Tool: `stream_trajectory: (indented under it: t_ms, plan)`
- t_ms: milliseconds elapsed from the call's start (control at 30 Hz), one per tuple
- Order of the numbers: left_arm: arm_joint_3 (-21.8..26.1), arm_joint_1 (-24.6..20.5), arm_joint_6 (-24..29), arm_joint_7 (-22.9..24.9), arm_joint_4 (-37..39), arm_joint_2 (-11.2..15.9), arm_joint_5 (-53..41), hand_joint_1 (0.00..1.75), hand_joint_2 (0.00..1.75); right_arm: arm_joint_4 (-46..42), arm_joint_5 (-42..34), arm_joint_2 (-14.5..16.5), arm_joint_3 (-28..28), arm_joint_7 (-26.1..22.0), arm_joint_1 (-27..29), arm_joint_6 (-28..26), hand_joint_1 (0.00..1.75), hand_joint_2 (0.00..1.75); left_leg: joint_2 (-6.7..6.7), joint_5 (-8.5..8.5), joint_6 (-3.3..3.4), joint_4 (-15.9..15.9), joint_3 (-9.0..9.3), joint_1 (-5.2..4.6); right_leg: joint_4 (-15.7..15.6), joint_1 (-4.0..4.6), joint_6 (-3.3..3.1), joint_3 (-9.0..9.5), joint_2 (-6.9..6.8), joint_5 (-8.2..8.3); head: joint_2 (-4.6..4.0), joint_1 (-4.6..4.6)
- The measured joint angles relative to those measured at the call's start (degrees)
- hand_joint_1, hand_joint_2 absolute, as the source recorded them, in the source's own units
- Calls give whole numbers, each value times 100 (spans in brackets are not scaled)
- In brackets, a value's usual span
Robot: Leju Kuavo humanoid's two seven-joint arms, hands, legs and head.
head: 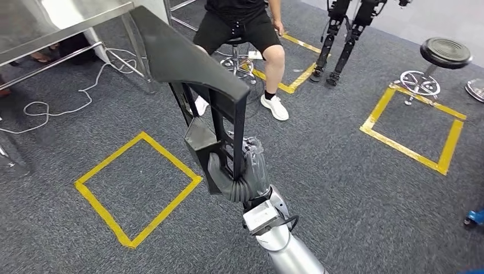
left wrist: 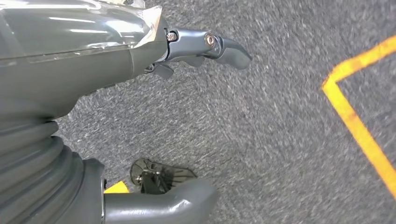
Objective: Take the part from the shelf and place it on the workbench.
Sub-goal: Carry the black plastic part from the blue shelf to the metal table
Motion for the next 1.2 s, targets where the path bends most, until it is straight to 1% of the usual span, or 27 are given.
stream_trajectory:
  t_ms: [33,67,100,133,167,200,233,267,333,367,433,467,500,533,567,600,633,700,733,767,867,933,1000,1067,1100,1133,1200]
  plan:
    - [3,-7,-3,-2,0,-1,-4,0,175,16,-3,-20,1,1,2,-3,175,175,-84,0,2,1,-3,0,333,-8,6,-180,34,-100,0,3]
    - [4,-8,-5,-3,0,-3,-8,0,175,33,-6,-38,4,1,4,-5,175,175,-172,-1,1,3,-3,0,483,-18,36,-276,47,-112,0,3]
    - [5,-5,-9,-3,0,-6,-13,0,175,44,-10,-51,7,1,4,-8,175,175,-257,-3,-3,6,2,1,393,-29,87,-255,57,-25,-1,4]
    - [5,-4,-11,-3,0,-11,-18,0,175,51,-14,-62,9,1,1,-10,175,175,-342,-8,-12,12,9,3,74,-48,146,-121,80,139,0,4]
    - [5,-4,-14,-3,0,-15,-24,0,175,54,-17,-67,10,1,-5,-12,175,175,-423,-17,-28,24,11,4,-366,-77,202,72,162,331,0,5]
    - [5,-5,-16,-2,0,-16,-34,0,175,55,-19,-69,13,1,-13,-14,175,175,-496,-34,-55,51,4,-7,-749,-100,225,246,239,485,0,4]
    - [5,-7,-16,-3,-1,-16,-44,0,175,56,-19,-71,17,1,-20,-16,175,175,-550,-49,-85,74,-12,-15,-1016,-119,224,367,296,586,0,2]
    - [5,-6,-17,-4,-1,-12,-53,0,175,57,-19,-72,21,1,-26,-17,175,175,-594,-57,-118,89,-30,-15,-1137,-121,199,422,333,627,0,-2]
    - [7,1,-17,-7,-1,-7,-64,0,175,58,-19,-70,29,1,-34,-17,175,175,-659,-59,-187,87,-58,8,-1149,-112,120,438,256,638,0,-7]
    - [6,9,-17,-8,0,-9,-67,0,175,58,-19,-65,31,2,-41,-18,175,175,-621,-78,-220,110,-71,20,-1159,-113,86,448,217,644,0,-7]
    - [5,12,-19,-8,0,-10,-68,0,175,58,-20,-49,35,2,-55,-20,175,175,-340,-277,-273,440,-220,23,-1182,-128,6,473,121,643,0,-17]
    - [5,4,-19,-9,0,-9,-68,0,175,59,-20,-43,36,2,-57,-20,175,175,-161,-455,-294,782,-385,23,-1183,-116,-26,484,64,633,0,-22]
    - [5,-7,-22,-9,0,-6,-67,0,175,62,-20,-42,37,2,-55,-20,175,175,-42,-641,-313,1188,-592,26,-1183,-103,-55,489,2,619,0,-27]
    - [5,-15,-28,-9,0,-5,-67,0,175,65,-20,-44,37,2,-50,-21,175,175,9,-771,-328,1546,-786,35,-1183,-90,-69,493,-64,608,1,-27]
    - [5,-17,-36,-9,0,-6,-67,0,175,69,-20,-45,40,3,-47,-23,175,175,31,-803,-337,1749,-908,42,-1182,-81,-80,498,-132,598,0,-27]
    - [5,-14,-44,-9,0,-7,-68,0,175,73,-21,-45,44,3,-45,-30,175,175,50,-721,-339,1726,-915,47,-1182,-76,-90,507,-194,588,-1,-27]
    - [6,-12,-50,-9,0,-5,-69,0,175,73,-21,-44,50,4,-43,-39,175,175,82,-548,-332,1480,-802,51,-1182,-74,-91,523,-254,575,-1,-27]
    - [7,-20,-51,-9,0,2,-73,0,175,70,-28,-43,59,7,-43,-60,175,175,244,-178,-297,682,-386,35,-1180,-52,-70,561,-346,539,-1,-26]
    - [7,-27,-50,-10,0,5,-75,0,175,68,-38,-43,61,12,-44,-68,175,175,304,-79,-271,383,-229,18,-1178,-33,-43,574,-383,519,-1,-19]
    - [7,-29,-49,-10,0,7,-78,0,175,67,-56,-43,63,17,-44,-75,175,175,343,-46,-246,217,-143,-2,-1177,-14,-19,583,-412,504,-1,-15]
    - [7,-11,-22,5,2,8,-103,0,175,65,-147,-38,78,26,-43,-105,175,175,258,-40,-150,123,-110,-27,-1188,2,61,603,-470,479,1,-4]
    - [7,-11,8,22,2,-2,-127,0,175,65,-198,-39,83,24,-46,-129,175,175,202,2,-73,37,-46,0,-946,-5,87,510,-284,344,1,4]
    - [7,-28,26,33,1,-10,-153,0,175,67,-227,-54,85,26,-30,-150,175,175,137,16,-27,0,-16,16,-261,-28,59,168,-39,57,0,10]
    - [4,-34,47,49,1,-13,-181,0,175,76,-247,-76,87,36,12,-171,175,175,52,9,-13,2,-16,15,373,-43,78,-199,31,-124,-1,10]
    - [1,-33,57,60,2,-18,-197,0,175,80,-256,-84,87,44,29,-183,175,175,8,5,-14,5,-13,15,393,-47,123,-244,37,-77,-1,10]
    - [-4,-32,64,71,2,-27,-212,0,175,82,-264,-89,86,49,38,-196,175,175,-34,-1,-21,9,-5,17,159,-56,182,-162,39,69,0,10]
    - [-18,-33,70,82,1,-44,-243,0,175,82,-274,-91,85,57,39,-225,175,175,-100,-28,-61,35,7,10,-658,-82,268,187,48,438,1,9]
